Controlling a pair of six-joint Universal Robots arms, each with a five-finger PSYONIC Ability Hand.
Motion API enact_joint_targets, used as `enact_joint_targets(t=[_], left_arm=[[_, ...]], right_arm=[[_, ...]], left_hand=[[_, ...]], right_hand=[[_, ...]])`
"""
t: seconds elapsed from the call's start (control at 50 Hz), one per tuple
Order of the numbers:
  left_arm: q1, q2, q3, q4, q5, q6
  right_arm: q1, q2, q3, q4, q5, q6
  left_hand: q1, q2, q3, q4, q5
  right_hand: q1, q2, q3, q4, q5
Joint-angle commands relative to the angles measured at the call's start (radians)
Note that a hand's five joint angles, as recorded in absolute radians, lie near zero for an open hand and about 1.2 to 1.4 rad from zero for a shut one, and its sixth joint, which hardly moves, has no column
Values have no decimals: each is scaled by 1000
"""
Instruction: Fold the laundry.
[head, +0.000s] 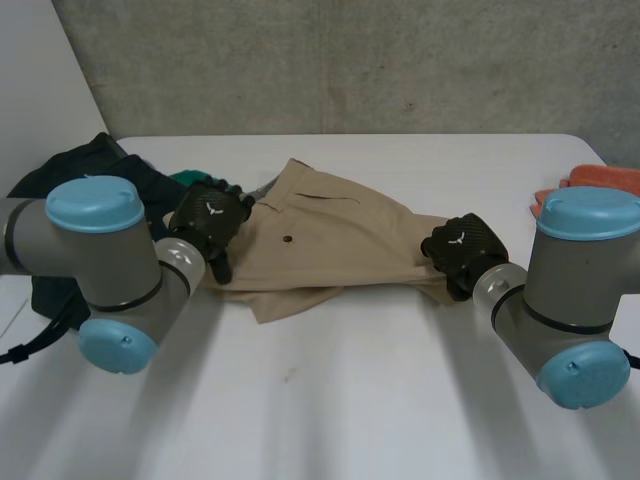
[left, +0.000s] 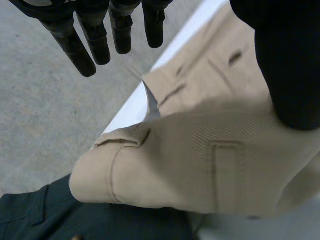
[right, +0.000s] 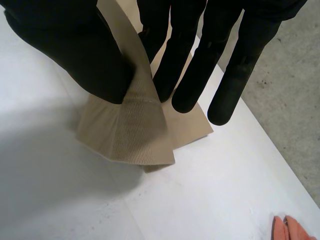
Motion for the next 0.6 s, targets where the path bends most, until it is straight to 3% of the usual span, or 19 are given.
enact_joint_targets(t=[0.02,0.06,0.1,0.12,0.24,0.42,0.54,0.6], left_arm=[[23,-59,40,-50,9,153],[18,-43,38,-55,16,142],[4,-11,38,-51,14,118],[-6,6,43,-55,3,99],[-29,116,29,-83,-56,38],[-125,561,53,-187,-37,-134],[-134,610,122,-222,-15,-226],[-132,572,155,-245,-9,-263]], right_arm=[[-3,-2,1,4,18,0],[-3,-5,1,5,22,2],[-5,-12,1,7,28,6],[-5,-16,1,11,28,11],[-11,-80,-2,71,30,48],[-80,-309,-137,201,9,160],[-131,-329,-279,228,-10,252],[-149,-266,-355,220,-21,272]], left_hand=[[463,455,454,458,441],[732,723,722,726,709],[1169,1161,1159,1163,1146],[1199,1191,1189,1194,1177],[1199,1191,1190,1194,1177],[1199,1191,1190,1194,1177],[1199,1191,1190,1194,1177],[1199,1191,1190,1194,1177]], right_hand=[[284,217,208,199,214],[284,217,208,199,214],[284,217,208,199,214],[284,217,208,199,214],[284,217,208,199,214],[284,217,208,199,214],[284,217,208,199,214],[284,217,208,199,214]])
